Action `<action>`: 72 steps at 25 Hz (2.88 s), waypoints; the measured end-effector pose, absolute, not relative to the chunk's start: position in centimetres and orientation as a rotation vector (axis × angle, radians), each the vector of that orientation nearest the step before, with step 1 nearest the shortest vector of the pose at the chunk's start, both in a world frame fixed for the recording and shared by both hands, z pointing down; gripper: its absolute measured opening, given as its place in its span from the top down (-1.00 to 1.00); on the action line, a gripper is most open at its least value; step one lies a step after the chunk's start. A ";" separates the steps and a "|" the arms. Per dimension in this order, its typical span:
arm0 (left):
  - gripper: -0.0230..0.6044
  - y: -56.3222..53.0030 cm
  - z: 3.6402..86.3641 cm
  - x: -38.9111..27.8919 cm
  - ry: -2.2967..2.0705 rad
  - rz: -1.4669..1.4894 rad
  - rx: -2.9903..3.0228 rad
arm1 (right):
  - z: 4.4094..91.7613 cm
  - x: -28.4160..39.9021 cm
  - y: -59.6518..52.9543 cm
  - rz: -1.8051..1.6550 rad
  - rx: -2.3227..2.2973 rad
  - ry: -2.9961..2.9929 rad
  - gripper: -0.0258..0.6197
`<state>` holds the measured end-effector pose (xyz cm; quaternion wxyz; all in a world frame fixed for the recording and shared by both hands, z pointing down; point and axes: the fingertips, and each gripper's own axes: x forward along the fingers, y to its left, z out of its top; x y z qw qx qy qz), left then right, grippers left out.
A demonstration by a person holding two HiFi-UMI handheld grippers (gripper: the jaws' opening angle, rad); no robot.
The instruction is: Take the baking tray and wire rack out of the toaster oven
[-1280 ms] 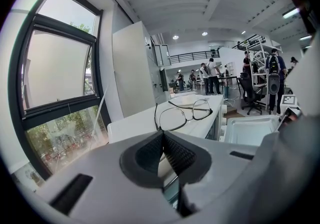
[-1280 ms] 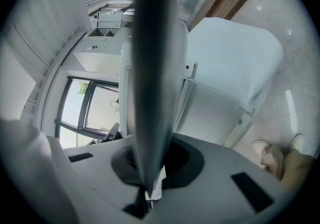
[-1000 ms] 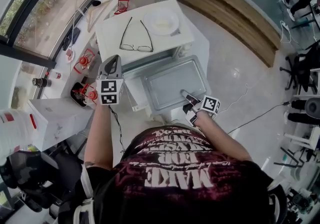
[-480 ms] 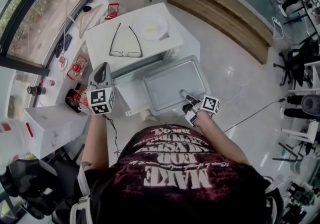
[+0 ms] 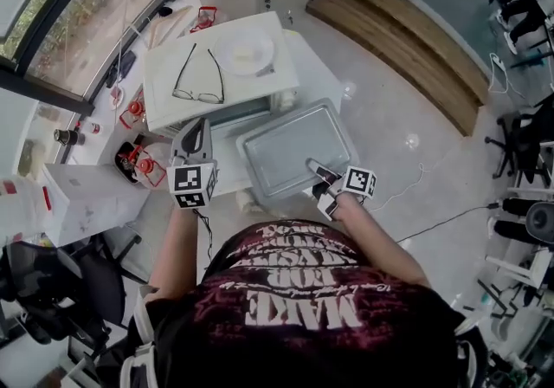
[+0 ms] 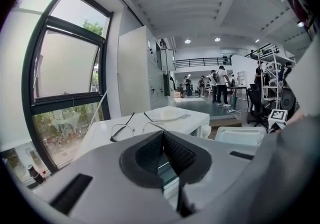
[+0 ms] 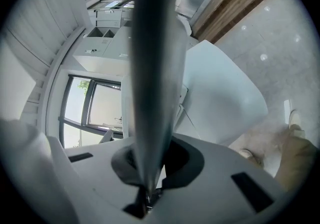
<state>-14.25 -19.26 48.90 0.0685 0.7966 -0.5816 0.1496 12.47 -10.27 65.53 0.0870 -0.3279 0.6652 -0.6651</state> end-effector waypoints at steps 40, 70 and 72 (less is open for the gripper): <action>0.91 -31.0 48.4 4.7 -1.725 0.293 2.309 | 69.6 22.5 -23.3 -2.339 -0.468 2.413 0.88; 0.91 -33.6 50.9 4.5 -1.994 0.426 2.012 | 77.5 19.0 -39.2 -2.420 0.082 3.177 0.78; 0.91 -33.5 50.9 4.5 -1.986 0.428 2.020 | 78.1 19.0 -39.8 -2.399 0.002 3.225 0.74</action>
